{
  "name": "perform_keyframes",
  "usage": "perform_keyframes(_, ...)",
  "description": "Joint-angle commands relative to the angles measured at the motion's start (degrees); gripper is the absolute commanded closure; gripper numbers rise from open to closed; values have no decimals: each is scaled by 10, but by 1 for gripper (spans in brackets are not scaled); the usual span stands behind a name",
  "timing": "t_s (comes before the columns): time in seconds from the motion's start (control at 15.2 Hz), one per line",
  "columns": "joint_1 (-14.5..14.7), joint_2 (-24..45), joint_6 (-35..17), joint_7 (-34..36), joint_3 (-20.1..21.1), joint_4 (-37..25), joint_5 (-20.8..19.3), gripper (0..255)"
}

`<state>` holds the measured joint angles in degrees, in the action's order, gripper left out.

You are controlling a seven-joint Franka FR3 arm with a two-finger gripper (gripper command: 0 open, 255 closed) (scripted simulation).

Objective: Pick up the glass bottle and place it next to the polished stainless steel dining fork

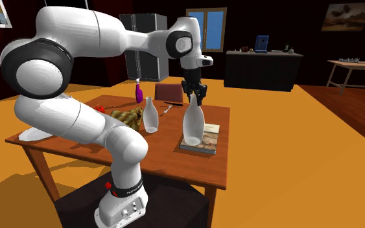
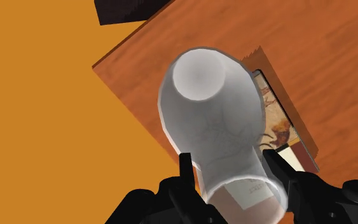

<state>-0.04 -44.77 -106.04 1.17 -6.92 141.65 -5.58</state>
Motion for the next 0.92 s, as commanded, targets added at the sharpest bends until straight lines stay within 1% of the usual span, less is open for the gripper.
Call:
perform_keyframes(0.0, 1, 4, 14, -1, 1, -19, 1, 255)
perform_keyframes(0.86, 4, 28, 107, -3, 6, -135, 7, 255)
